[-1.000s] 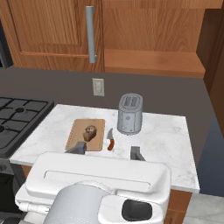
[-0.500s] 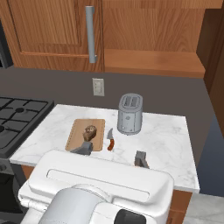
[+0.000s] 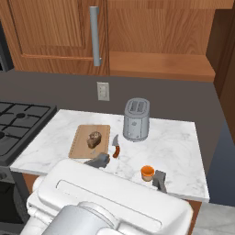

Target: Pick the bread, place it on the cutting board, pick the jam, place it on the counter, and close the cabinet.

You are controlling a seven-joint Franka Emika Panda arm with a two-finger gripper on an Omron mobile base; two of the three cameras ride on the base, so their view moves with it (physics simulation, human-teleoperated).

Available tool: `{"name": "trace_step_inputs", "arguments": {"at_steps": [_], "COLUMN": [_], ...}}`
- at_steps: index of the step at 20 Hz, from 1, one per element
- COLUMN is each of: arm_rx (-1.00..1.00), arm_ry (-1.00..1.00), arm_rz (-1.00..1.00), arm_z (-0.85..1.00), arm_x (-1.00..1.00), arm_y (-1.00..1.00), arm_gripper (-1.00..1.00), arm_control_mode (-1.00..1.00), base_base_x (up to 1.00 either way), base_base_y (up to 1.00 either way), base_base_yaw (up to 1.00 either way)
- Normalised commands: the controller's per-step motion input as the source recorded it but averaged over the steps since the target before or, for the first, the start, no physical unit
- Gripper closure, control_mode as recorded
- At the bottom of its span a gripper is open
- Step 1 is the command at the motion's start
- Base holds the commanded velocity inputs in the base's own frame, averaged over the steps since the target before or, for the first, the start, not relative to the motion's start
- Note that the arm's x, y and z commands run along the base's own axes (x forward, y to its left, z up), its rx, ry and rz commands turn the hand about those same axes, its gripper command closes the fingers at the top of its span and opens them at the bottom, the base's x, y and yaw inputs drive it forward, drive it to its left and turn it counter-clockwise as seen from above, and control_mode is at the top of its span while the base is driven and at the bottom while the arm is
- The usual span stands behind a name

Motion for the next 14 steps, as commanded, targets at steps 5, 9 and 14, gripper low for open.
{"name": "trace_step_inputs", "arguments": {"at_steps": [5,9,14], "arm_rx": [0.0,0.0,0.0], "arm_ry": [0.0,0.0,0.0], "arm_rz": [-0.03,0.0,0.0], "arm_z": [0.0,0.0,0.0], "arm_x": [-0.3,-0.32,-0.21], "arm_y": [-0.3,-0.22,-0.09], "arm_gripper": [-1.0,-1.0,-1.0], "arm_control_mode": [-1.0,-1.0,-1.0], "base_base_x": [0.0,0.0,0.0], "base_base_y": [0.0,0.0,0.0], "base_base_yaw": [0.0,0.0,0.0]}}
